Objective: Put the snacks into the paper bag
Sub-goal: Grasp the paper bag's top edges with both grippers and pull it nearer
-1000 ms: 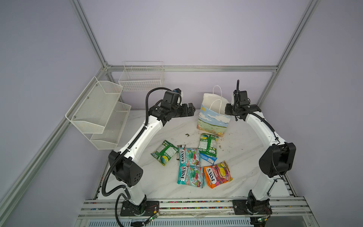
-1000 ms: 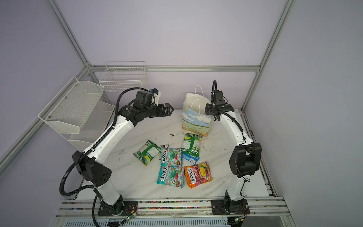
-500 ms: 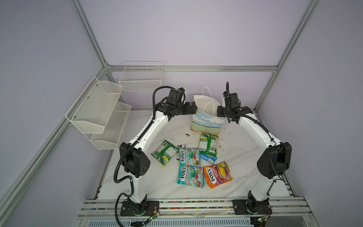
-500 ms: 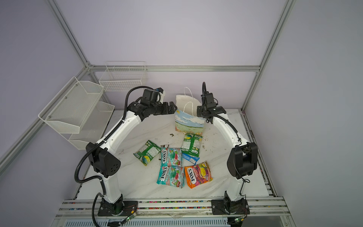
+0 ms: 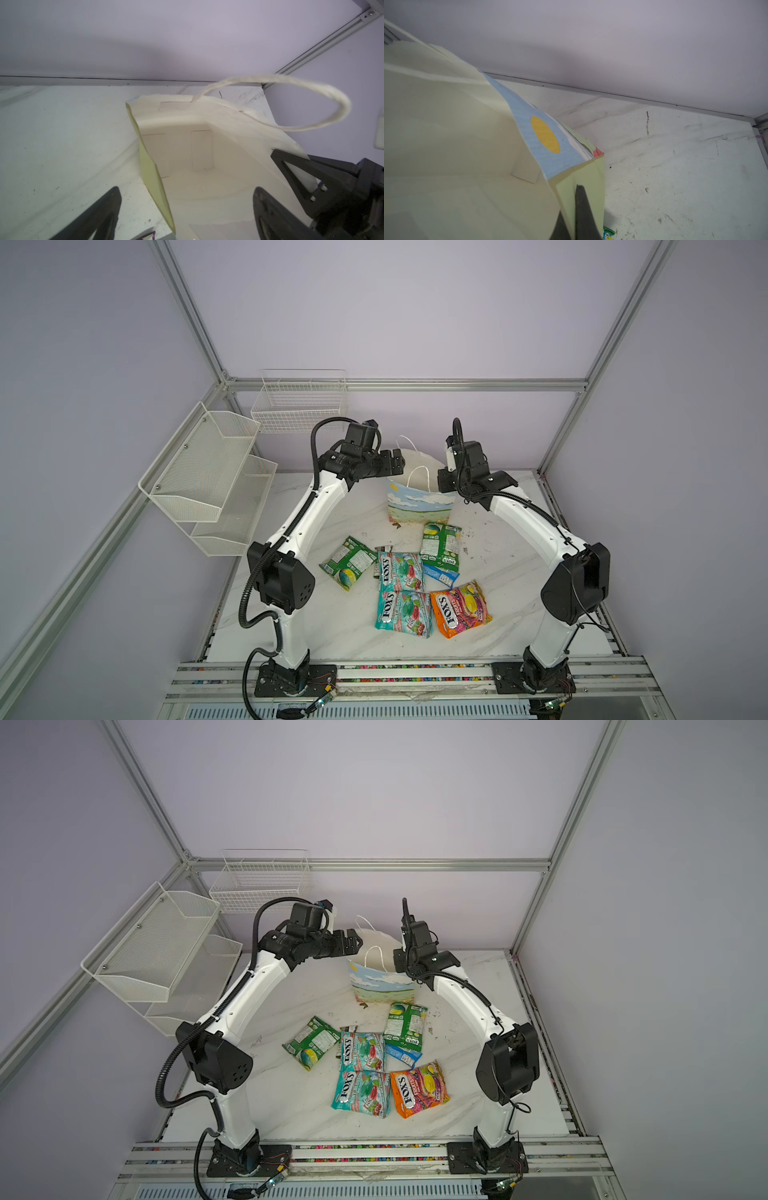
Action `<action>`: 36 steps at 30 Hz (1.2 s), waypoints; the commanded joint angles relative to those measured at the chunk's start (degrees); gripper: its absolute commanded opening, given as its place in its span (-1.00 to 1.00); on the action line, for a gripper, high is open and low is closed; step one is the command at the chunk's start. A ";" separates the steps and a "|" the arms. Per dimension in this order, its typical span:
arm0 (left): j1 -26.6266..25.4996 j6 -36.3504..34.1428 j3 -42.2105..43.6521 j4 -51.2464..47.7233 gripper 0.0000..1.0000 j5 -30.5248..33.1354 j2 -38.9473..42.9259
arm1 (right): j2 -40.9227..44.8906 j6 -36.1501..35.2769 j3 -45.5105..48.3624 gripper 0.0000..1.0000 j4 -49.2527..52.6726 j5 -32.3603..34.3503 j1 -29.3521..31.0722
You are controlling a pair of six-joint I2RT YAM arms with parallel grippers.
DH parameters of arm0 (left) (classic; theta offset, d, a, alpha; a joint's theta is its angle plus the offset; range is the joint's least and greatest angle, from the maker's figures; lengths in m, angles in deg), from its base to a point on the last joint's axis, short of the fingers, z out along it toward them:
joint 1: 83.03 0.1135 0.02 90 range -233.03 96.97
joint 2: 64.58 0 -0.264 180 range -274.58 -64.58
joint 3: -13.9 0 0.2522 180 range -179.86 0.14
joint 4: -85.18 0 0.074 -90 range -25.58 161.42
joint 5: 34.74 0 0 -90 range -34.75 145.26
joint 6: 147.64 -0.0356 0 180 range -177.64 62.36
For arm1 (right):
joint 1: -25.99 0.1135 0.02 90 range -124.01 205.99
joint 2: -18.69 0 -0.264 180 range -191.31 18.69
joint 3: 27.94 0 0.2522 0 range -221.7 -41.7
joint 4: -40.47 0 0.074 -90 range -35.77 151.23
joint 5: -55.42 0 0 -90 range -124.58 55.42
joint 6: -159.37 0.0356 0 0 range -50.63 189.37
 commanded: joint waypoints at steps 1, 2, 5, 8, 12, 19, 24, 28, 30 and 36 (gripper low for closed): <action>0.92 -1.51 -0.82 0.12 0.83 0.95 0.52 | 2.32 -1.87 0.55 -0.97 -1.36 0.43 1.12; 1.14 -1.50 -0.74 -0.10 0.77 0.74 0.20 | 2.39 -1.94 0.54 -0.97 -1.45 0.50 1.40; 1.43 -1.28 -0.81 -0.83 0.58 -0.26 -0.60 | 2.53 -1.88 0.55 -0.94 -1.76 0.51 1.86; 1.42 -1.08 -0.49 -1.18 0.45 -0.55 -1.02 | 2.42 -1.76 0.56 -0.94 -1.90 0.76 2.14; 1.42 -0.88 0.96 -1.64 0.37 -0.39 -0.89 | 2.08 -1.84 0.35 -0.94 -1.74 0.86 2.44; 1.41 -0.71 5.44 -1.67 0.32 1.38 0.23 | 1.97 -1.86 0.22 -0.94 -2.07 1.41 2.92; 1.43 -0.44 6.91 -1.67 0.16 1.46 0.45 | 1.71 -1.96 0.21 -0.94 -2.16 1.65 3.45; 1.43 -0.37 7.13 -1.72 0.00 1.89 1.06 | 1.36 -1.94 -0.14 -0.93 -1.90 2.18 3.94; 1.43 -0.36 7.20 -1.90 -0.09 2.00 1.40 | 1.35 -2.06 -0.26 -0.91 -1.81 2.52 4.21; 1.43 -0.48 6.81 -2.69 -0.43 3.66 2.76 | 1.49 -2.11 0.25 -0.87 -1.81 3.14 4.67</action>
